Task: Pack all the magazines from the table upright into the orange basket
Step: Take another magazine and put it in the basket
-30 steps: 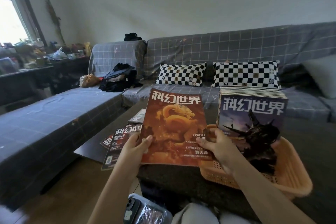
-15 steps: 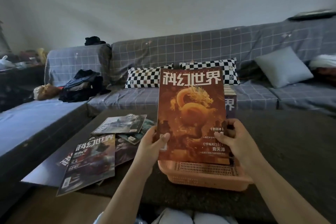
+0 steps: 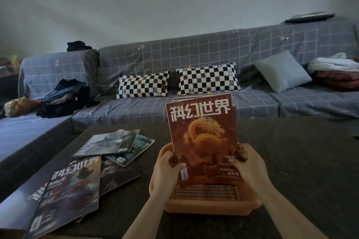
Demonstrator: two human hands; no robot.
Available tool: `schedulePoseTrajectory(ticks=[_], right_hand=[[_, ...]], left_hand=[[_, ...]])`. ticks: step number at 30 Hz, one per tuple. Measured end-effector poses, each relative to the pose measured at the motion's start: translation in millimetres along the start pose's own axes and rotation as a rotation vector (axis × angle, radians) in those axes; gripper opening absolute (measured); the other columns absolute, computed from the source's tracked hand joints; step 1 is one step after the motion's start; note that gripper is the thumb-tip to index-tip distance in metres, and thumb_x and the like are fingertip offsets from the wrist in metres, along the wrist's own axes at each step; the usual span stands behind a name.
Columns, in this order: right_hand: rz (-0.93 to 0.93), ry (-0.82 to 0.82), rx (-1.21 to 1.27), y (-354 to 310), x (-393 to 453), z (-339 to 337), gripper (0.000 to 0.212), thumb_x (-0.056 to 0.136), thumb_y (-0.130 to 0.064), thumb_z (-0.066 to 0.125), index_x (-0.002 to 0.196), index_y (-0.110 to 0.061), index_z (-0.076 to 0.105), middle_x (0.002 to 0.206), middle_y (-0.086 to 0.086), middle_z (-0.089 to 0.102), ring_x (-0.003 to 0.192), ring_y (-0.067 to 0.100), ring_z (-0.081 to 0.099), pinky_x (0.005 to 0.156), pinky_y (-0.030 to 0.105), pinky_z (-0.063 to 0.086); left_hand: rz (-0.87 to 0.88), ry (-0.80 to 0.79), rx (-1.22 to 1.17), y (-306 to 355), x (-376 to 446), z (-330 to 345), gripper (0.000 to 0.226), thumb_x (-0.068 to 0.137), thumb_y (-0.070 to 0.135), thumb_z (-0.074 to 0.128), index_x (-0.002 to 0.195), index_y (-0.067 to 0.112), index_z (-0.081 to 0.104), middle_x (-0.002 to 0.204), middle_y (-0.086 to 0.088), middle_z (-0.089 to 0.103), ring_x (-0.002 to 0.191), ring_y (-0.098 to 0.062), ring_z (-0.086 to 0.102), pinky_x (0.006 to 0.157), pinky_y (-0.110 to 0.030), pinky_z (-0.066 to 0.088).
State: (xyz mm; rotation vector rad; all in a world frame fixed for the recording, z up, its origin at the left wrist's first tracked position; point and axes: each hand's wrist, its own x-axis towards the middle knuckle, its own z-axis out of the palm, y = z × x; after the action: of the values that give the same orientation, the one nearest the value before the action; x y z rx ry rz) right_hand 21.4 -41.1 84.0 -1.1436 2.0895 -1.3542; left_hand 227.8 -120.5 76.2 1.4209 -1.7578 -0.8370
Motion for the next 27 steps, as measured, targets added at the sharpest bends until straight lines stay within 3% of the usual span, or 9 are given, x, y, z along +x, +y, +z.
schedulePoseTrajectory(ticks=[5,9,11,17,21,24,27], right_hand=[[-0.028,0.052,-0.086,9.4,-1.6,7.9,0.053,0.085,-0.017,0.066,0.133,-0.026,0.047,0.109,-0.002,0.068,0.101,0.015,0.064,0.079,0.026,0.047],[-0.064,0.076,-0.182,18.0,0.2,11.8,0.042,0.087,-0.018,0.064,0.128,-0.02,0.052,0.098,-0.003,0.069,0.074,0.001,0.056,0.057,0.006,0.035],[-0.069,0.082,-0.209,19.1,1.7,12.8,0.04,0.088,-0.017,0.062,0.126,-0.021,0.052,0.085,-0.01,0.063,0.062,-0.003,0.047,0.052,0.006,0.031],[-0.101,0.111,-0.249,20.4,5.4,13.4,0.038,0.088,-0.013,0.061,0.125,-0.02,0.055,0.088,-0.007,0.065,0.069,0.001,0.049,0.063,0.011,0.038],[-0.104,0.136,-0.234,22.5,7.7,16.5,0.041,0.088,-0.015,0.06,0.127,-0.023,0.053,0.081,-0.015,0.058,0.067,-0.003,0.048,0.059,0.008,0.034],[-0.092,0.148,-0.236,22.7,7.9,18.5,0.04,0.089,-0.017,0.06,0.127,-0.022,0.052,0.091,-0.012,0.063,0.074,0.001,0.052,0.063,0.013,0.039],[-0.092,0.175,-0.216,22.7,8.9,18.2,0.044,0.086,-0.018,0.063,0.127,-0.019,0.048,0.106,-0.003,0.065,0.091,0.012,0.062,0.072,0.022,0.047]], left_hand=[[0.026,0.093,0.089,-2.6,1.6,4.0,0.02,0.086,0.026,0.07,0.072,0.031,0.057,0.071,0.012,0.066,0.064,0.003,0.061,0.056,-0.013,0.041],[-0.014,0.111,0.056,-5.0,3.8,6.1,0.016,0.085,0.023,0.071,0.082,0.03,0.057,0.079,0.01,0.067,0.069,0.0,0.064,0.061,-0.016,0.046],[-0.032,0.107,0.049,-5.8,5.3,6.8,0.013,0.086,0.023,0.071,0.081,0.027,0.059,0.077,0.008,0.068,0.066,-0.001,0.066,0.058,-0.014,0.044],[-0.04,0.115,0.042,-4.1,9.7,8.2,0.019,0.086,0.024,0.071,0.073,0.03,0.058,0.073,0.009,0.067,0.061,0.001,0.064,0.052,-0.011,0.038],[-0.016,0.143,0.11,-5.8,11.2,8.7,0.02,0.085,0.032,0.071,0.07,0.03,0.058,0.068,0.012,0.065,0.056,0.005,0.061,0.044,-0.008,0.037],[-0.015,0.157,0.145,-7.8,12.8,10.3,0.019,0.085,0.036,0.07,0.074,0.031,0.056,0.075,0.015,0.065,0.062,0.004,0.059,0.051,-0.011,0.039],[-0.018,0.172,0.158,-9.4,14.8,11.3,0.021,0.084,0.041,0.069,0.094,0.03,0.053,0.097,0.011,0.063,0.084,-0.003,0.059,0.07,-0.022,0.047]])
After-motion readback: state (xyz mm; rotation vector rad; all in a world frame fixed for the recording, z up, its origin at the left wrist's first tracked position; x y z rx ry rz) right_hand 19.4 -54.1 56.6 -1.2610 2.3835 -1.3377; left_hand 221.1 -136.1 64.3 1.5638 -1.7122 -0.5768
